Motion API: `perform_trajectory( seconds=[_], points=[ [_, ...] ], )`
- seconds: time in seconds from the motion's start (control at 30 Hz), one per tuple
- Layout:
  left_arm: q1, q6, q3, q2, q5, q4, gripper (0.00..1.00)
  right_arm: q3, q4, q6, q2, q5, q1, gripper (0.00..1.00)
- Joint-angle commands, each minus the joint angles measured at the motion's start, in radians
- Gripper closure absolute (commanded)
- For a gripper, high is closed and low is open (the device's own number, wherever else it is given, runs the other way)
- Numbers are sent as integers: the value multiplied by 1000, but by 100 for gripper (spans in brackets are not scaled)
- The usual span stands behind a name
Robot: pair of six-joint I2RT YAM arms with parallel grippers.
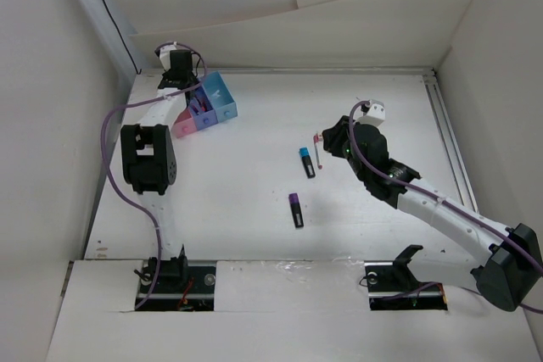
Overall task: Sort the stationery into containers
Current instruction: Place the pen in the storage box.
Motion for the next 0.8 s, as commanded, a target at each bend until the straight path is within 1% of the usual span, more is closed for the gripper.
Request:
perform_trajectory(
  seconds=[0.0, 0.13, 0.23, 0.3, 0.37, 0.43, 0.47, 0.53, 0.57, 0.6, 0.63, 0.67, 0.7, 0.73, 0.77],
  points=[
    [-5, 17, 31, -15, -16, 21, 95, 28, 17, -12, -2, -7, 3, 61],
    [-5, 28, 31, -15, -30, 21, 85, 28, 17, -12, -2, -7, 3, 61],
    [-5, 39, 31, -15, -40, 30, 80, 28, 17, -12, -2, -17, 3, 61],
    [-5, 39, 40, -15, -40, 30, 75, 28, 17, -12, -2, -17, 3, 61],
    [-5, 39, 40, -24, -40, 21, 74, 28, 17, -12, -2, -17, 3, 61],
    [-5, 39, 20, -68, -7, 43, 73, 28, 17, -12, -2, -17, 3, 61],
    [-5, 30, 6, -84, 3, 70, 73, 28, 17, -12, -2, -17, 3, 61],
    [-5, 19, -4, -119, 13, 70, 73, 28, 17, -12, -2, -8, 3, 62],
    [-20, 19, -14, -133, 27, 70, 75, 28, 17, -12, -2, -7, 3, 62],
    [-31, 19, -14, -150, 27, 84, 76, 28, 17, -12, -11, -7, 3, 67],
    [-46, 19, -52, -168, 36, 84, 79, 28, 17, -12, -11, 3, 3, 71],
    [-63, 8, -75, -214, 36, 102, 83, 28, 17, -12, -11, 15, 3, 75],
    [-104, -1, -107, -242, 49, 142, 84, 19, 17, -12, -21, 16, 3, 79],
    [-129, -21, -148, -272, 61, 174, 84, 19, 17, -12, -31, 28, 3, 90],
    [-156, -32, -246, -303, 85, 205, 86, 19, 17, -12, -31, 43, 3, 94]
  ],
)
